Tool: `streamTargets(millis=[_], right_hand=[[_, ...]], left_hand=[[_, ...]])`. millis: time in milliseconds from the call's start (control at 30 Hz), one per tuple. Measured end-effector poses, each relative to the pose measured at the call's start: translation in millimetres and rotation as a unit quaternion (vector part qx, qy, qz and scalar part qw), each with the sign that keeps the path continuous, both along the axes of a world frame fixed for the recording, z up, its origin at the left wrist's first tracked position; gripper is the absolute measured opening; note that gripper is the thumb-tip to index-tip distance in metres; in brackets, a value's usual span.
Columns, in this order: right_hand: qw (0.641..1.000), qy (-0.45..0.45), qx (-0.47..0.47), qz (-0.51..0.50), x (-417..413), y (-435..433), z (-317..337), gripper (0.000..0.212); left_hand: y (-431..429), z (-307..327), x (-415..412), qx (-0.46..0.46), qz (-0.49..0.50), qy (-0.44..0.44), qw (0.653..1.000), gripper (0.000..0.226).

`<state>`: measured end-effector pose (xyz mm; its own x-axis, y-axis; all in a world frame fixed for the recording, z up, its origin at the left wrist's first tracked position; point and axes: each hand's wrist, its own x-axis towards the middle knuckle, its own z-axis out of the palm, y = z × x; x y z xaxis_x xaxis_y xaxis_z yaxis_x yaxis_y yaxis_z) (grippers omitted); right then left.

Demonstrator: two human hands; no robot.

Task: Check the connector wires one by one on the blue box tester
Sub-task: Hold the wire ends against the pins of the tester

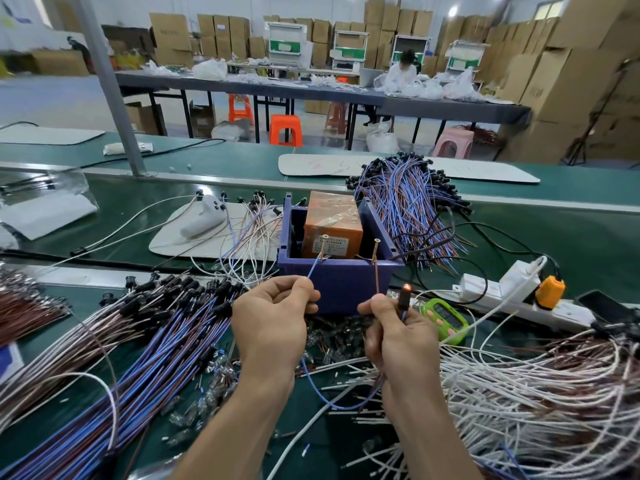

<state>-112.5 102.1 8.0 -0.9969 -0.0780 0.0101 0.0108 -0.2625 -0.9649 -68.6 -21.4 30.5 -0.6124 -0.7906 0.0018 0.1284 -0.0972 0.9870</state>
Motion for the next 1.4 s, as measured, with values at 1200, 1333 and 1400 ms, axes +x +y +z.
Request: streamTargets(millis=[1200,1333,1400], right_hand=[[0.933,-0.097,0.215,0.272,68.3,61.6,80.6,0.038],[0.945,-0.093,0.194,0.244,81.9,83.0,81.0,0.040],[0.963,-0.096,0.185,0.171,82.8,106.0,80.9,0.045]], left_hand=[[20.6,18.9,35.4,0.131,-0.445,-0.036,0.885,0.015],[31.9,31.6,45.5,0.055,-0.474,-0.057,0.877,0.019],[40.7,35.1,46.0,0.017,-0.433,-0.061,0.899,0.018]])
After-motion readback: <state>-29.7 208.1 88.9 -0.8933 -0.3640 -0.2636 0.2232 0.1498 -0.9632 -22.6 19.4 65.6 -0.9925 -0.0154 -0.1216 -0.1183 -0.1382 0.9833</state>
